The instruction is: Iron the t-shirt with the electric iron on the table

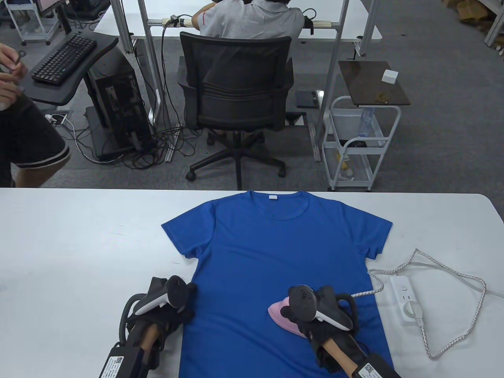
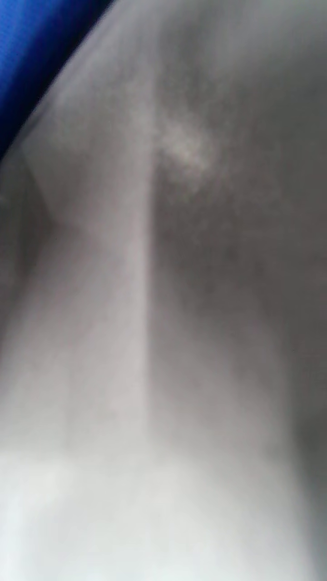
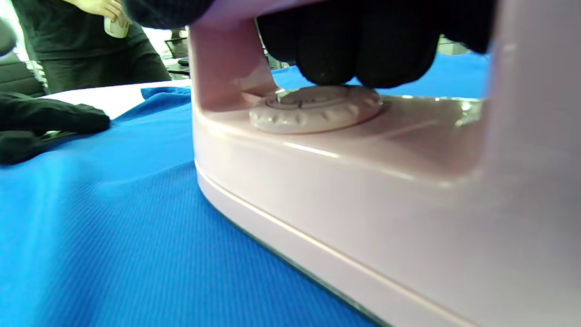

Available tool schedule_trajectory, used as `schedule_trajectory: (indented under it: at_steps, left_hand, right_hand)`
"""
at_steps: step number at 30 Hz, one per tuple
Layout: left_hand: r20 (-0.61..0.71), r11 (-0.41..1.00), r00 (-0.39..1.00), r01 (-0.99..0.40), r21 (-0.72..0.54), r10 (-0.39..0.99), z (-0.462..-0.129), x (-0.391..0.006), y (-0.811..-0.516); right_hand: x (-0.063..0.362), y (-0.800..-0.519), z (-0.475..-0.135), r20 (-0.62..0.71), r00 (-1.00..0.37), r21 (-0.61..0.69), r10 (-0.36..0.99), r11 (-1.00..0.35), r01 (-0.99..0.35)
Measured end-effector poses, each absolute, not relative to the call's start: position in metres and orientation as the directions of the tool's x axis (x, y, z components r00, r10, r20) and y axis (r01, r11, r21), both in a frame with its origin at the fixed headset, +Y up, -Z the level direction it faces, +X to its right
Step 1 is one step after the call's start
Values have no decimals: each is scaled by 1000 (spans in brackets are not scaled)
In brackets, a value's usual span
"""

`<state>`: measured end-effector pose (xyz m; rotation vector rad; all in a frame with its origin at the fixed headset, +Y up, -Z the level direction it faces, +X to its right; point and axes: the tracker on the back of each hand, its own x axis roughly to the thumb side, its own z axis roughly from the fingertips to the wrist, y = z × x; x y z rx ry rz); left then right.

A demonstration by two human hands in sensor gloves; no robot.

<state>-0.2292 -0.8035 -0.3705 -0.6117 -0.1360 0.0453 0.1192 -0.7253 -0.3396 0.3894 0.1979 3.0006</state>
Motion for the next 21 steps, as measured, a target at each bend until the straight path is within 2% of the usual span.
schedule_trajectory:
  at_steps: [6, 10, 21]
  left_hand:
    - [145, 826, 987, 25, -563, 69, -371, -229, -803]
    - [149, 832, 984, 4, -554, 94, -371, -230, -804]
    - [145, 834, 984, -9, -552, 106, -370, -231, -805]
  right_hand:
    - [116, -726, -346, 181, -970, 165, 162, -977, -133]
    - [117, -727, -344, 187, -966, 163, 178, -976, -148]
    - [116, -726, -303, 376, -900, 234, 221, -962, -139]
